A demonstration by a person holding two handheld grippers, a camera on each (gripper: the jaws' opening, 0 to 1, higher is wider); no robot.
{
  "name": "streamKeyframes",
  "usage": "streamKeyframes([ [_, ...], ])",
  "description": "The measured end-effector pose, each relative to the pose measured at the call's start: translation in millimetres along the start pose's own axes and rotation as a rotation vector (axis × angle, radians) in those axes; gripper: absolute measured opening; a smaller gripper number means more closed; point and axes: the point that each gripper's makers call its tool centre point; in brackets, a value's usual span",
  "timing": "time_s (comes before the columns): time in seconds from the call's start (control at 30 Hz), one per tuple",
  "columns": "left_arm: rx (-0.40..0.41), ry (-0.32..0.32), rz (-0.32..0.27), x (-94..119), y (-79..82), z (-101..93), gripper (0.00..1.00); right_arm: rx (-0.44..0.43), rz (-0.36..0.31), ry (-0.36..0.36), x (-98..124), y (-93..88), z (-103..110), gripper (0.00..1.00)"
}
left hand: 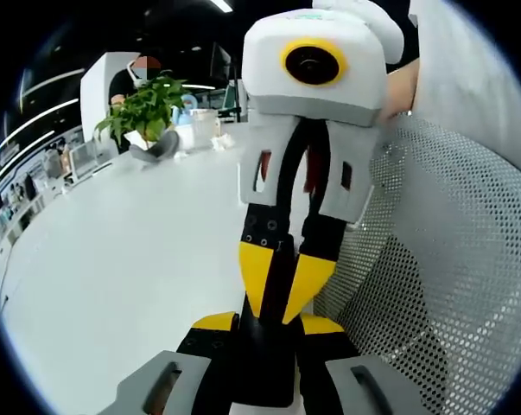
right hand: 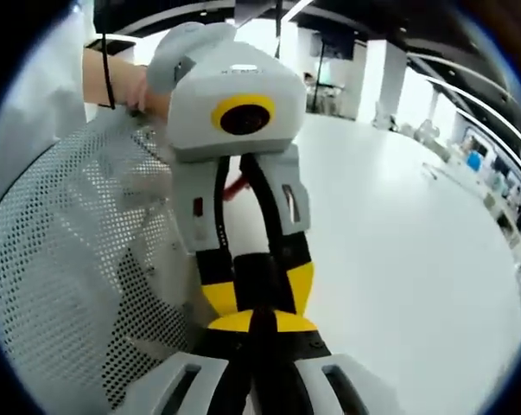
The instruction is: Press the specified remote control buttons in sequence, fully releasing each button before pressing the next.
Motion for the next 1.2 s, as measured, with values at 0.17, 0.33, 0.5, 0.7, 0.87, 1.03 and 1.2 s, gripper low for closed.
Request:
streamKeyframes([
  [0.17, 0.001, 0.002, 0.001, 0, -0.3, 0.2, 0.25, 0.016, 0.003, -0.002, 0, 0.1, 2, 0.05],
  [0.33, 0.001, 0.002, 0.002, 0, -0.7, -0.1, 0.25, 0.019, 0.003, -0.006, -1, 0.1, 2, 0.05],
  [0.5, 0.001, 0.002, 0.002, 0, -1.2, -0.2, 0.25, 0.008, 0.002, -0.007, 0, -0.9, 2, 0.07],
  [0.7, 0.001, 0.002, 0.002, 0, -1.3, -0.4, 0.25, -0.029, 0.009, -0.014, 1, -6.3, -2, 0.13],
  [0.87, 0.001, 0.002, 0.002, 0, -1.0, -0.6, 0.25, -0.042, 0.011, -0.014, 2, -8.1, -2, 0.14],
  [1.03, 0.001, 0.002, 0.002, 0, -1.2, -0.7, 0.25, -0.042, 0.019, -0.021, 3, -9.9, -2, 0.16],
  [1.2, 0.001, 0.002, 0.001, 0, -1.4, -0.9, 0.25, -0.030, 0.030, -0.021, 3, -11.7, -1, 0.18],
])
Point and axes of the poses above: the point that each gripper's makers call its tool centre point, and the gripper's own axes: x roughly backward along the fingers, z roughly to its left, y roughly out of its top, and after that the axes turned 8 degrees about z, right-handed
